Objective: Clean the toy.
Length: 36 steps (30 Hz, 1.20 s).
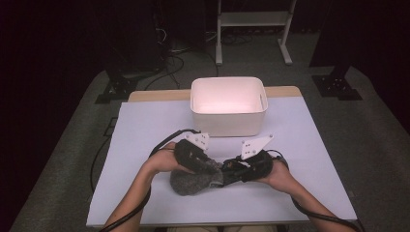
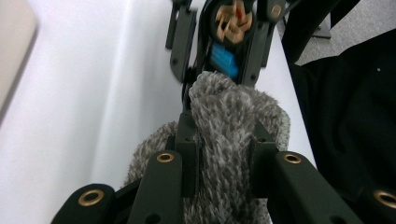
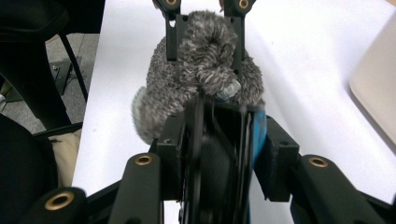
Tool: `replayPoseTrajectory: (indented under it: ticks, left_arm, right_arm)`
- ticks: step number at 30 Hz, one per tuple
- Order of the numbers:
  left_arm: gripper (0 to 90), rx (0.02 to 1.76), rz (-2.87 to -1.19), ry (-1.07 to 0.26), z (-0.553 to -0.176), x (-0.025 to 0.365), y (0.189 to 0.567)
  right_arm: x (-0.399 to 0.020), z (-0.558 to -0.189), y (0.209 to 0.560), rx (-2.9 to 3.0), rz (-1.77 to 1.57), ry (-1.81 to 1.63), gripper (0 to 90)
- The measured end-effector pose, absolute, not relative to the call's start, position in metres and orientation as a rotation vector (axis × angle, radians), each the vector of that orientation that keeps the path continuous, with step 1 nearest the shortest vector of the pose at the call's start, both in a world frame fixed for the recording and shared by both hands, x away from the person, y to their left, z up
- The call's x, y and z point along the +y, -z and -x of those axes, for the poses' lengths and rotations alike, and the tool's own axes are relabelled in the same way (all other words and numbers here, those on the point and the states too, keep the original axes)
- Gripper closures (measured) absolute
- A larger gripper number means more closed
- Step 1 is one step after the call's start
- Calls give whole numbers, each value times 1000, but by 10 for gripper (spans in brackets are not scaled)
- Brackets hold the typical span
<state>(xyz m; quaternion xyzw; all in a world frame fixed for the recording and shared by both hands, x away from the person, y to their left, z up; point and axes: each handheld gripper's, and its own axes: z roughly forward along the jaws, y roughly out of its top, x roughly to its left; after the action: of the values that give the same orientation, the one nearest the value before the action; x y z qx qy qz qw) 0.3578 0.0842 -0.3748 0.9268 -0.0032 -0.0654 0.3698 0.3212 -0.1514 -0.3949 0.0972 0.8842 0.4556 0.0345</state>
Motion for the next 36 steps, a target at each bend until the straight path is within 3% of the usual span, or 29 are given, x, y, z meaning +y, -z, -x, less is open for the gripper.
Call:
replayPoseTrajectory:
  ticks: [21,24,25,28,36]
  left_arm:
    - [710,-112,-2437,158,-356,38,377]
    - [708,-113,-2440,134,-354,44,373]
    - [709,-108,-2437,133,-353,48,372]
    - [708,-76,-2429,117,-354,64,369]
    - [698,17,-2423,93,-347,115,368]
  right_arm:
    - [-199,-310,429,2741,-448,-1374,592]
    - [-192,-312,430,2762,-445,-1313,472]
    - [-189,-312,431,2774,-435,-1284,470]
    - [-179,-312,437,2823,-374,-1231,541]
    - [-162,-321,437,2838,-340,-1220,556]
